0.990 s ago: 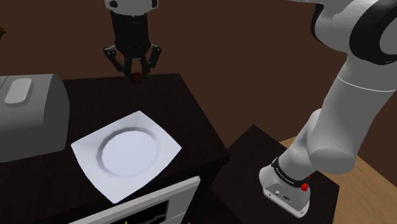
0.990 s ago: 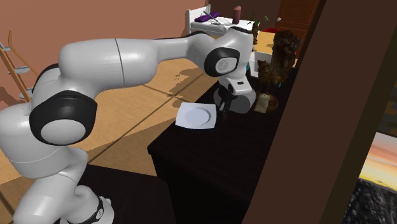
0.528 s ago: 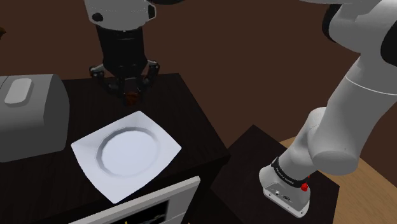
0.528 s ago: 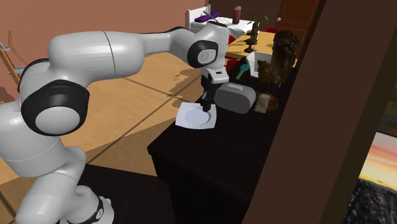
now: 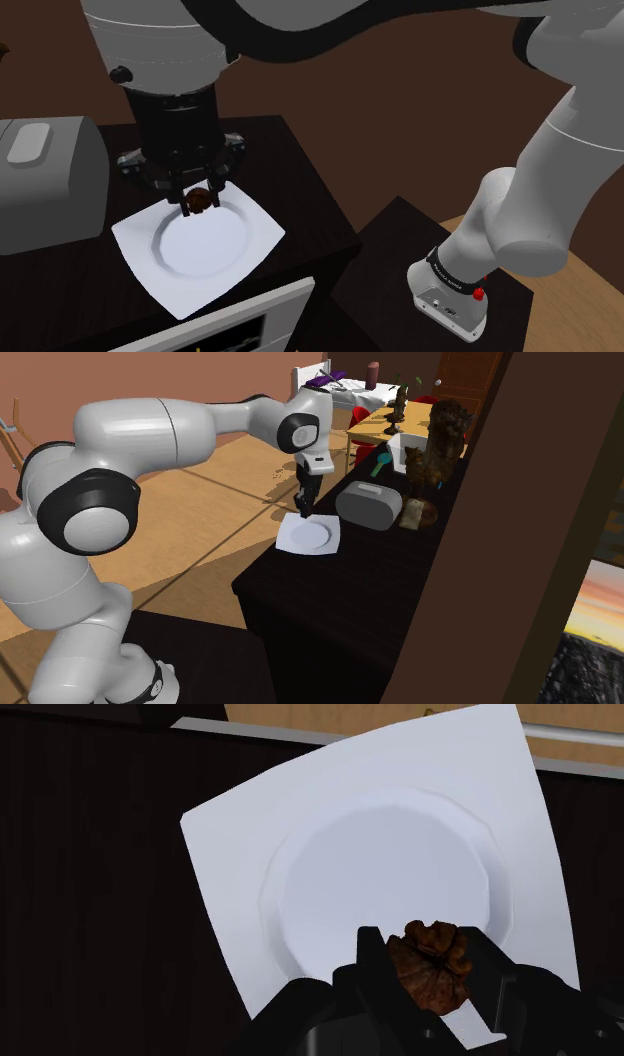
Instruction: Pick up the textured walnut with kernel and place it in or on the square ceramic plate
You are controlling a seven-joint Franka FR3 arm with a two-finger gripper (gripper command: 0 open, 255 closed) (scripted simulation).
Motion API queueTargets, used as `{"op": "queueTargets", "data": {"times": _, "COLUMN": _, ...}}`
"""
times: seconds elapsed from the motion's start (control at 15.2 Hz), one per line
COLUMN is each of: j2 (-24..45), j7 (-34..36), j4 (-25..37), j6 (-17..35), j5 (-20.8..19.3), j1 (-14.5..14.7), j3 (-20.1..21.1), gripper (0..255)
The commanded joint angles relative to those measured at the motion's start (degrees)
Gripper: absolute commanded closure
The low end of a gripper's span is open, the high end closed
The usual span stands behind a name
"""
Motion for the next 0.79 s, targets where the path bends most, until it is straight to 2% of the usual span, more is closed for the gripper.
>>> {"op": "queueTargets", "data": {"times": 0.0, "j2": -0.2, "j7": 0.2, "j4": -1.6, "j6": 1.5, "j5": 0.1, "j1": 0.0, "j3": 0.1, "gripper": 255}}
{"op": "queueTargets", "data": {"times": 0.73, "j2": 0.7, "j7": 0.3, "j4": -8.3, "j6": 8.9, "j5": -0.4, "j1": 0.0, "j3": -0.1, "gripper": 255}}
